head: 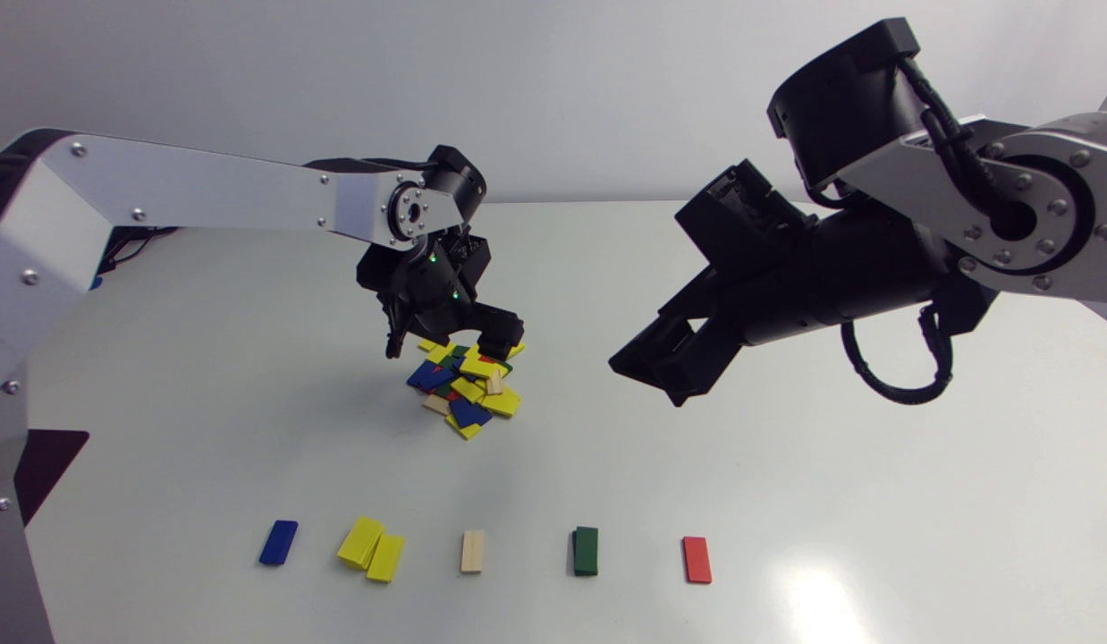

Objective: Take domino bricks one by one from the mixed stack on the table and place each onto the existing stack of the same color.

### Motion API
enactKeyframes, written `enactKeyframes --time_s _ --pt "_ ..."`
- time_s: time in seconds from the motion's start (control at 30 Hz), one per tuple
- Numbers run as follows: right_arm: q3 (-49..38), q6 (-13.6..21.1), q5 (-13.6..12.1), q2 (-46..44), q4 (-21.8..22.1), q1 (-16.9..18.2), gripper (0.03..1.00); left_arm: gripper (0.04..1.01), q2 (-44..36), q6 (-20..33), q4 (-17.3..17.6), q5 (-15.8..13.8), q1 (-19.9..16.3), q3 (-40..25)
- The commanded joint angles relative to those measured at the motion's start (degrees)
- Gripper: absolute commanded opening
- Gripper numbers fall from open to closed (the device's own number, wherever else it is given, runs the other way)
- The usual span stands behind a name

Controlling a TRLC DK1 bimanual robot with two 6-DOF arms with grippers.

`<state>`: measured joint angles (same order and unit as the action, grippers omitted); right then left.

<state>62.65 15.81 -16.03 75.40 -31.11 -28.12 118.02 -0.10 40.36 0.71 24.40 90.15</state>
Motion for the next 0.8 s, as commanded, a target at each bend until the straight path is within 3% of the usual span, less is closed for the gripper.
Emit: enactKeyframes --time_s 0.0,0.33,0.77 --pt "-1.83 -1.05 0.48 1.16 0.53 0.35 0.97 0.975 2.83 -3.33 1.65 0.52 0.12 3.37" --pt "-2.18 -1.05 0.39 1.33 0.62 0.61 0.97 0.974 7.93 -7.37 5.87 0.43 -0.06 8.73" --pt "-3.41 -1.05 0.21 0.89 1.32 0.96 0.97 0.972 10.66 -10.36 6.22 0.43 0.12 9.87"
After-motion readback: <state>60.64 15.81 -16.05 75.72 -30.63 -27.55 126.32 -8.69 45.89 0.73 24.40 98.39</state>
